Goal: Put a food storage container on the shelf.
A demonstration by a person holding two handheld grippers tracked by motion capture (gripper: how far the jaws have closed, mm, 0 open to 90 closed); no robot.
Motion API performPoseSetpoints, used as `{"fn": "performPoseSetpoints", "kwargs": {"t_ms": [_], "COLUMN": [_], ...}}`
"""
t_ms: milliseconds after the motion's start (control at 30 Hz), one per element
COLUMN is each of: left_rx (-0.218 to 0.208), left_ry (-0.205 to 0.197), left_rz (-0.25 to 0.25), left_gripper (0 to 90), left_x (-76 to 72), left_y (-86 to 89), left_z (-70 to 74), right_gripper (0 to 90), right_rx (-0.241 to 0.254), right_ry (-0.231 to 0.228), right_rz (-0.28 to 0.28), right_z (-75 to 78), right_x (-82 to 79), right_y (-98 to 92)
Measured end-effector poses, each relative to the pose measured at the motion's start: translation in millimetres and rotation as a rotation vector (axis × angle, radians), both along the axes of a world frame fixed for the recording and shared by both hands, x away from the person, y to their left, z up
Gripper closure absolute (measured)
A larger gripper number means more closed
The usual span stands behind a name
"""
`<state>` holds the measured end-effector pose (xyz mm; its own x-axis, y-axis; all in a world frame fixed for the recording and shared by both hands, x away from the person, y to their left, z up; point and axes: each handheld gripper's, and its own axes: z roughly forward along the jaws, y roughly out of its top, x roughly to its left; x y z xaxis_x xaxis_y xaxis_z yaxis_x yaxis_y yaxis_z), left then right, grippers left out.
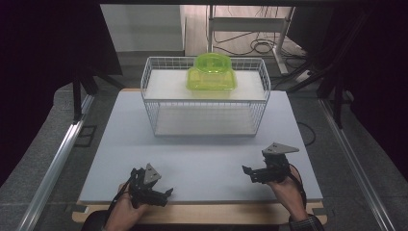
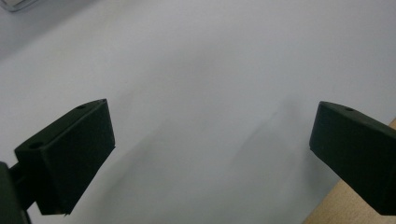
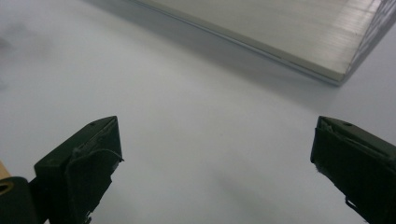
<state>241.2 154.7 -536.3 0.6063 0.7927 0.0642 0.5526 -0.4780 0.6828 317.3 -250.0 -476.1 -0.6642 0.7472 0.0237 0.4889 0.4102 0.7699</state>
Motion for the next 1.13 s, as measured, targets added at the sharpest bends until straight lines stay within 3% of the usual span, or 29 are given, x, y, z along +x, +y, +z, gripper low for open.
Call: {"fn": "performPoseSetpoints", "kwargs": {"t_ms": [400, 600, 800, 1033, 1133], "left_rx": [0.024, 0.002, 0.017, 0.002, -0.033], "left_ry": [0.001, -0.006, 0.000, -0.008, -0.007], "left_rz": [-0.003, -0.022, -0.021, -0.032, -0.043], "left_gripper": [0.0, 0.0, 0.2, 0.3, 0.0], "left_x": [0.0, -1.1, -0.6, -1.2, -1.1], "left_y": [0.8, 2.3, 2.9, 5.1, 6.9], "left_z": [-0.4, 1.5, 0.1, 1.7, 3.8], "right_gripper": [1.8, 1.8, 1.8, 1.8, 1.8], "right_rx": [-0.013, -0.012, -0.025, -0.065, -0.067], "right_ry": [0.003, 0.023, 0.038, 0.072, 0.067], "right_rz": [-0.022, -0.030, -0.027, -0.019, -0.017], "right_z": [-13.9, -22.4, -29.3, -37.6, -38.0], "right_x": [-7.0, -9.9, -11.9, -12.7, -12.3], "right_y": [-7.8, -11.4, -12.6, -8.9, -8.9]}}
